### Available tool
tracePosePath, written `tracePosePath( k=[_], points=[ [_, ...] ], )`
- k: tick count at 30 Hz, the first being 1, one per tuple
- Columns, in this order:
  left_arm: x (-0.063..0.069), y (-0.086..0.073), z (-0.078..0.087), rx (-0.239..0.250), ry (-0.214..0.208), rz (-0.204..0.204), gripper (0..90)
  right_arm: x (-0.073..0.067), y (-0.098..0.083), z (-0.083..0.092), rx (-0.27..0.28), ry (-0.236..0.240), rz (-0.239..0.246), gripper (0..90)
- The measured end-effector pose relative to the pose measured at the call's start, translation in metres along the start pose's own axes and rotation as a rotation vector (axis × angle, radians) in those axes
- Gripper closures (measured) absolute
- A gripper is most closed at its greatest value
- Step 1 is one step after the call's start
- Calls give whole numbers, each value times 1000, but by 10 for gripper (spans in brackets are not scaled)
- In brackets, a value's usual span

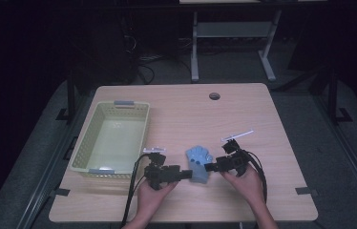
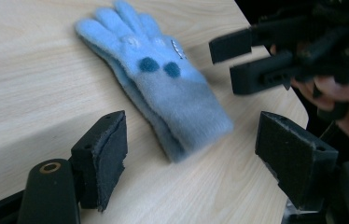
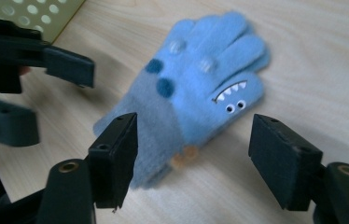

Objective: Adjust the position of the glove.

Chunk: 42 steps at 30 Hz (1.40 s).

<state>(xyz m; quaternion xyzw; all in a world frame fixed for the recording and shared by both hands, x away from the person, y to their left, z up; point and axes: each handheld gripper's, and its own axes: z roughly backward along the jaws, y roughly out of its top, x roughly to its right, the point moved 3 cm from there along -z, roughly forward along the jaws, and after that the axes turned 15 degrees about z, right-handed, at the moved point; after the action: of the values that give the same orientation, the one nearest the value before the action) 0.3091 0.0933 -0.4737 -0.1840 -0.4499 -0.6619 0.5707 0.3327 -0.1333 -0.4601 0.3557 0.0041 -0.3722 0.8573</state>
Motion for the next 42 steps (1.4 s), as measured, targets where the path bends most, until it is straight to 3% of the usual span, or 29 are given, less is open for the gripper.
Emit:
tracePosePath(
  k=[3,7,12,17,20,26,33,42],
  points=[
    [-3,5,-6,-7,3,45,273,-4,-6,-3,12,16,-26,374],
    [-7,7,-13,-20,7,70,304,-5,-11,-8,14,32,-55,401],
    [-6,10,-18,-32,8,65,360,-3,-15,-11,26,50,-87,425],
    [-12,11,-24,-54,14,87,411,-2,-17,-15,31,72,-122,442],
    [-11,10,-25,-59,18,77,457,-4,-17,-16,28,76,-135,449],
    [-11,8,-28,-70,20,55,550,-5,-17,-21,36,75,-126,487],
    [-12,7,-31,-90,6,61,612,-10,-18,-25,53,68,-130,565],
    [-15,9,-34,-108,-30,111,653,-13,-18,-29,66,70,-135,633]
  ],
)
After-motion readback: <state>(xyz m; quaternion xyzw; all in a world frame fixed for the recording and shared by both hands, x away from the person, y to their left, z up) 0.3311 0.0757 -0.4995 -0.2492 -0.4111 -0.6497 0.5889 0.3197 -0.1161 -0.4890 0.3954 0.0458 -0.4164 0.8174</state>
